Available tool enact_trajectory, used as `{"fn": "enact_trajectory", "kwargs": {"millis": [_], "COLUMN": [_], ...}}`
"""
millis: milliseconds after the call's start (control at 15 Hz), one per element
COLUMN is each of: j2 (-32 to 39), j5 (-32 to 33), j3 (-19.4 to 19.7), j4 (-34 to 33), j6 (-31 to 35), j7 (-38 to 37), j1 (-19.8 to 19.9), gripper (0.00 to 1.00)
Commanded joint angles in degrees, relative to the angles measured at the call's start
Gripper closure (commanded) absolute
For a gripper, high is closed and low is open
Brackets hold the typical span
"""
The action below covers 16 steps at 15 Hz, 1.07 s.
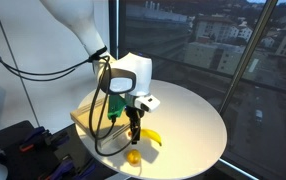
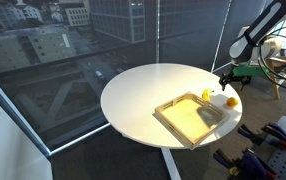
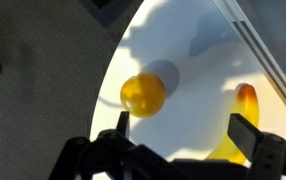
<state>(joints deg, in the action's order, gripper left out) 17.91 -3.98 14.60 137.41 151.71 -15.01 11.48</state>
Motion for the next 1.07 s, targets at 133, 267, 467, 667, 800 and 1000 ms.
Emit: {"fn": "enact_trajectory", "kwargs": {"millis": [133, 267, 467, 667, 800, 1000], "j2": [-0.14, -0.1, -0.13, -0.1, -0.08, 0.28], "j5": [-0.25, -0.3, -0.43, -0.83, -1.38, -1.71], "j3": [1.16, 1.47, 1.85, 1.89, 1.65, 1.51], "j4": [-0.07, -0.03, 0.11, 0.12, 0.22, 0.28], "j6": [0.3, 0.34, 0.72, 1.0, 1.47, 2.33], "j7": [0.45, 0.59, 0.81, 1.23, 1.71, 1.87], "j1": [0.58, 0.93, 1.41, 1.9, 2.37, 2.72], "gripper": [0.0, 0.0, 0.0, 0.0, 0.0, 0.0]}}
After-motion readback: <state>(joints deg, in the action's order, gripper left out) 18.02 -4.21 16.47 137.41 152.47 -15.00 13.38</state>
